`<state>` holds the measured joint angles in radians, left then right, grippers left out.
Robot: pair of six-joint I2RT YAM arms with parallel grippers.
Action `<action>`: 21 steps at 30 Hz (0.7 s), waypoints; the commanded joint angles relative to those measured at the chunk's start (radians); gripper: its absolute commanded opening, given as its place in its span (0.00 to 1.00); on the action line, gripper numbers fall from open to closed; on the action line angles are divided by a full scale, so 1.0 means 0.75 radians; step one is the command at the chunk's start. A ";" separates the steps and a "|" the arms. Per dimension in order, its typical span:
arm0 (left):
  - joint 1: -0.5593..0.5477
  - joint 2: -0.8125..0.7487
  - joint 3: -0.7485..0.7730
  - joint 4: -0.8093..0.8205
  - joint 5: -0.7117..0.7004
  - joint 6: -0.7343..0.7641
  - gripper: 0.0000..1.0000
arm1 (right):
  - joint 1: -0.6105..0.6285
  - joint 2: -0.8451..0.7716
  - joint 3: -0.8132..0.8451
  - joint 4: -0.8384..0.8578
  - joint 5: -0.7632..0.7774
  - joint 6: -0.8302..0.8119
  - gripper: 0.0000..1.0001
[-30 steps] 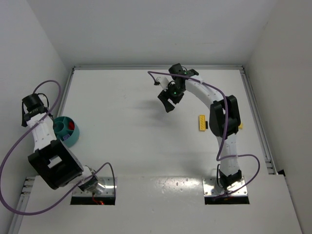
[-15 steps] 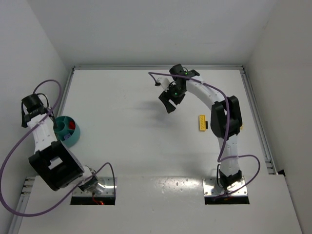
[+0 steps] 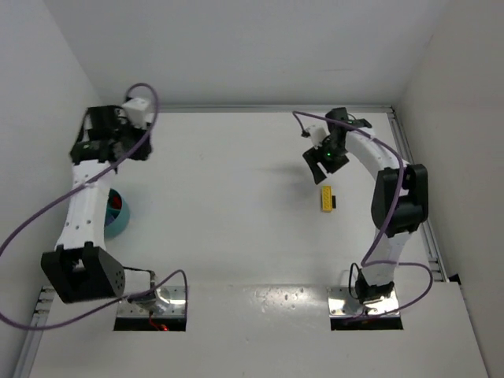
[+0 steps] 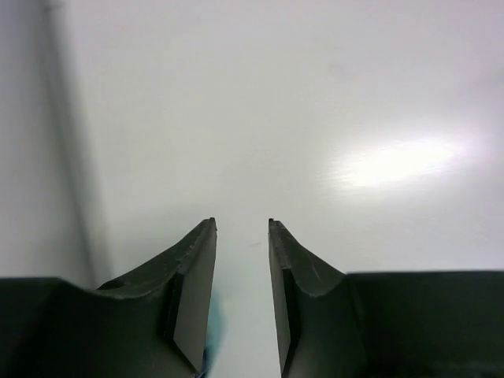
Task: Sort the legos into containers by color
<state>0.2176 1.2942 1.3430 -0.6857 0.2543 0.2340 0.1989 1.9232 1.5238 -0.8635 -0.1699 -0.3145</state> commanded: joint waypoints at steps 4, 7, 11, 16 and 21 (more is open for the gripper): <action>-0.492 0.176 0.015 0.043 -0.024 -0.126 0.38 | -0.201 -0.218 -0.209 -0.017 0.155 -0.094 0.69; -0.597 0.230 0.032 0.086 -0.038 -0.181 0.38 | -0.236 -0.251 -0.332 0.034 0.212 -0.110 0.69; -0.626 0.305 0.064 0.104 -0.038 -0.198 0.38 | -0.249 -0.251 -0.363 0.053 0.127 -0.078 0.69; -0.650 0.346 0.093 0.104 -0.038 -0.198 0.39 | -0.233 -0.184 -0.298 0.053 0.024 -0.027 0.71; -0.650 0.346 0.093 0.104 -0.069 -0.212 0.39 | -0.220 -0.039 -0.155 0.041 -0.056 0.088 0.72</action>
<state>-0.2626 1.5581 1.3727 -0.6350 0.2157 0.0952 0.0219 1.8427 1.3277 -0.8547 -0.1505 -0.3149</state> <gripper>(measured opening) 0.390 0.721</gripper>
